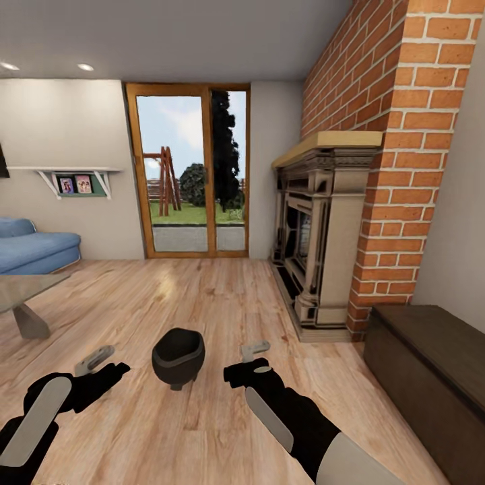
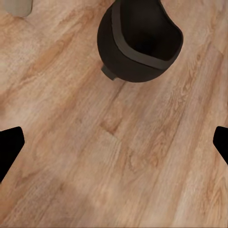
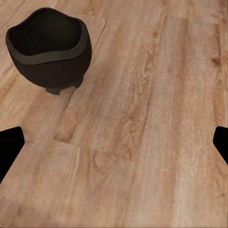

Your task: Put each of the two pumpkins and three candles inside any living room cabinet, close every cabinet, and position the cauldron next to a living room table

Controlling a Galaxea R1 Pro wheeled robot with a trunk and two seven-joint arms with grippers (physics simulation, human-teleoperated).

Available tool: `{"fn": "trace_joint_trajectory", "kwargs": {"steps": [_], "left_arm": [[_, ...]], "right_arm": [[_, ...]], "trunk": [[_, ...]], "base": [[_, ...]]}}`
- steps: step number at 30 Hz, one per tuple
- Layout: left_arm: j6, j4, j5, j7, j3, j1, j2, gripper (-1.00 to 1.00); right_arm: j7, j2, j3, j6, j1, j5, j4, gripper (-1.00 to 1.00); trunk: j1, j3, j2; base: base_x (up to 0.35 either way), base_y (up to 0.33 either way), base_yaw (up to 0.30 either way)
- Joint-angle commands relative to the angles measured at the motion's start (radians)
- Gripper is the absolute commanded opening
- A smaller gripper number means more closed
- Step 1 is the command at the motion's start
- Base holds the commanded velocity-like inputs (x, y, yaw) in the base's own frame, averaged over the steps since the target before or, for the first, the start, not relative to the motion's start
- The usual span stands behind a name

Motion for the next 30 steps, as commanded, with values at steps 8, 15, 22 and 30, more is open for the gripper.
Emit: {"fn": "trace_joint_trajectory", "kwargs": {"steps": [8,15,22,30], "left_arm": [[0.002,0.002,0.012,0.01,0.002,-0.001,0.0,1.0],[0.002,0.003,0.011,0.01,0.001,-0.001,0.0,1.0],[0.001,-0.002,0.009,0.01,-0.004,-0.001,-0.003,1.0],[0.001,-0.003,0.009,0.01,-0.004,-0.001,-0.004,1.0]], "right_arm": [[-0.001,0.0,-0.002,0.08,-0.001,-0.01,-0.001,1.0],[0.012,0.0,-0.003,0.084,-0.001,-0.011,0.006,1.0],[0.013,0.001,-0.005,0.084,-0.001,-0.012,0.013,1.0],[0.013,0.001,-0.005,0.086,-0.001,-0.012,0.013,1.0]], "trunk": [[-0.021,0.015,0.036],[-0.048,0.027,0.085],[-0.048,0.017,0.085],[-0.048,0.005,0.085]], "base": [[0.0,0.0,0.158],[0.0,0.0,0.14],[0.0,0.0,0.129],[0.0,0.0,0.127]]}}
